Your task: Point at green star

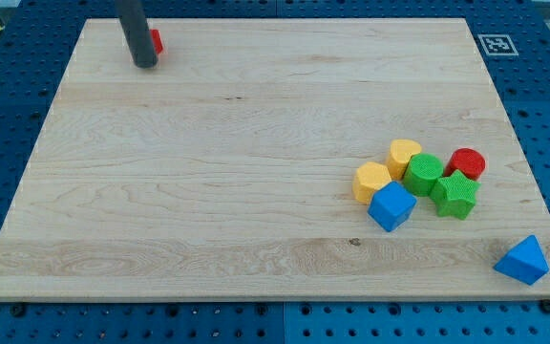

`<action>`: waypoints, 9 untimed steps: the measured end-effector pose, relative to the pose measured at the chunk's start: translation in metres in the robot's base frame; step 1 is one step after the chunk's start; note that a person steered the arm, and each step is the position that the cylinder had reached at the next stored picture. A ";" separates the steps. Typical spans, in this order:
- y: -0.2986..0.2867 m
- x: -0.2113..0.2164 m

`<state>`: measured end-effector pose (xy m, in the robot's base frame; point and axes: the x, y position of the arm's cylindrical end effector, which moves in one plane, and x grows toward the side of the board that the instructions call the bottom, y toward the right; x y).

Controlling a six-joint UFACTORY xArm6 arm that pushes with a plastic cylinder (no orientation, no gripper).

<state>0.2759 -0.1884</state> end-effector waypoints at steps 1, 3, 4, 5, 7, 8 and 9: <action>-0.001 -0.025; 0.034 0.043; 0.096 0.149; 0.147 0.259; 0.156 0.281; 0.158 0.281; 0.161 0.281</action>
<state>0.5572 -0.0272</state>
